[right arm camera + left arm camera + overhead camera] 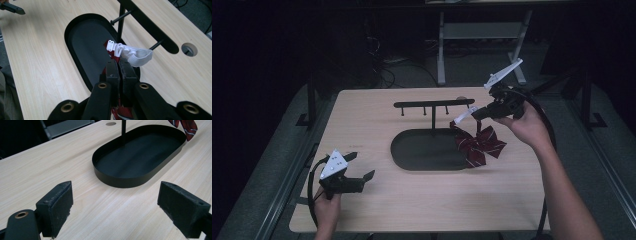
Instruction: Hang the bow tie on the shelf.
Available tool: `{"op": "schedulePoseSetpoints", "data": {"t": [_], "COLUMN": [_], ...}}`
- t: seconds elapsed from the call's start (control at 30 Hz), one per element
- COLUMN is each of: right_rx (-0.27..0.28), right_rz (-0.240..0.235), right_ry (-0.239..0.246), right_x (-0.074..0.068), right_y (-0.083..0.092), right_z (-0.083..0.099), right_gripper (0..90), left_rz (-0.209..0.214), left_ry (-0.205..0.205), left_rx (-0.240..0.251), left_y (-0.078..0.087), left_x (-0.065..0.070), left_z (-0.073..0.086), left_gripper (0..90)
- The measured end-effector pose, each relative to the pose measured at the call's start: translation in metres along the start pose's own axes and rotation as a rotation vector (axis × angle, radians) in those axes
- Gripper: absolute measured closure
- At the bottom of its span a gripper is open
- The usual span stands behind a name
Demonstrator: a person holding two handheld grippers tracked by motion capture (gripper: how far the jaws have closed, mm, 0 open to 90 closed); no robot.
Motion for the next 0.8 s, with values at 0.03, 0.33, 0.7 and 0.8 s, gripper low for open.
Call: {"op": "schedulePoseSetpoints", "data": {"t": [0.03,0.33,0.7,0.8], "right_rx": [0.0,-0.01,-0.022,-0.024], "right_rz": [0.003,0.042,0.041,0.045], "right_ry": [-0.002,-0.063,-0.17,-0.178], "right_x": [0.0,0.025,0.055,0.059], "right_y": [0.0,-0.001,-0.023,-0.027], "right_z": [-0.001,-0.007,0.01,0.015], "right_gripper": [87.5,87.5,86.9,86.8], "left_rz": [0.0,0.004,0.005,0.006], "left_ry": [0.0,-0.005,-0.001,0.0], "left_rx": [0.001,-0.009,-0.003,-0.006], "left_y": [0.0,0.0,-0.001,-0.001], "left_x": [0.0,0.001,0.002,0.002], "left_z": [0.0,0.001,0.0,0.0], "left_gripper": [12.9,13.0,12.9,13.0]}}
Point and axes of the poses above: each handheld gripper's, and its own axes: y roughly backward along the jaws, z roughly out of its underside, x roughly to its right, the point moved 10 cm from there along -y, roughly forward along the jaws, and after that the axes turned 8 degrees about -z, right-handed, at the moved point
